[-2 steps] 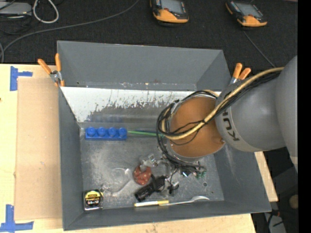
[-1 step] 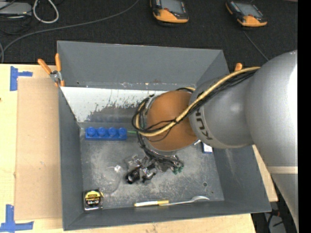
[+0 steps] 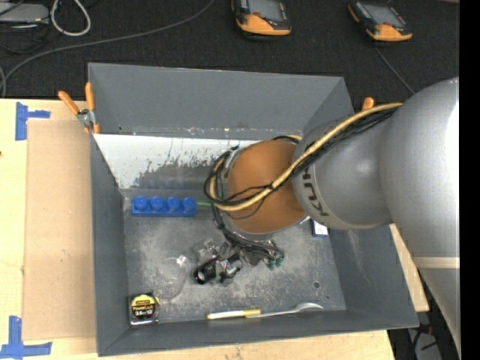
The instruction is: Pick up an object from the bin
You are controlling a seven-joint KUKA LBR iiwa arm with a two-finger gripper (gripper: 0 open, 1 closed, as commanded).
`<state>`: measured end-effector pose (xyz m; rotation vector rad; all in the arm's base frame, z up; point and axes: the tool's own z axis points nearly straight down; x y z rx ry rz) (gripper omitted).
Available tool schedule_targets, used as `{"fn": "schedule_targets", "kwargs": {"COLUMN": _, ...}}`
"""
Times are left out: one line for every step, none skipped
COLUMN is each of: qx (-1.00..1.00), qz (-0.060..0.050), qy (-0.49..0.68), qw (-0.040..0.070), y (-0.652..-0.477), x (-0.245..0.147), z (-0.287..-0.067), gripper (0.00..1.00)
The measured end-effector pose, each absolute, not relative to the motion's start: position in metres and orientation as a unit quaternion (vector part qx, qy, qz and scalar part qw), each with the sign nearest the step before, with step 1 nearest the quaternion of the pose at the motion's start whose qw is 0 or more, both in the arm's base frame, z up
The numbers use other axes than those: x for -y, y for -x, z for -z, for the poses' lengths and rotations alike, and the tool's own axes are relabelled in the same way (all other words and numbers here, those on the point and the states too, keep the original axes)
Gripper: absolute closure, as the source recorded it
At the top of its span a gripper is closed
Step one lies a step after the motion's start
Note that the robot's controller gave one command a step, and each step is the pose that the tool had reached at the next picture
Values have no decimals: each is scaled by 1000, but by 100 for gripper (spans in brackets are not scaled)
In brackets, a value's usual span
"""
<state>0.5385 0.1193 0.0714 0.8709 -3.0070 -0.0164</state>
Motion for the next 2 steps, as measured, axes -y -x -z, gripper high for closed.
{"fn": "schedule_targets", "kwargs": {"qx": 960, "qz": 6, "qy": -280, "qw": 10, "y": -517, "x": -116, "z": -128, "gripper": 100}}
{"fn": "schedule_targets", "kwargs": {"qx": 945, "qz": 5, "qy": -326, "qw": 5, "y": -524, "x": -127, "z": -144, "gripper": 100}}
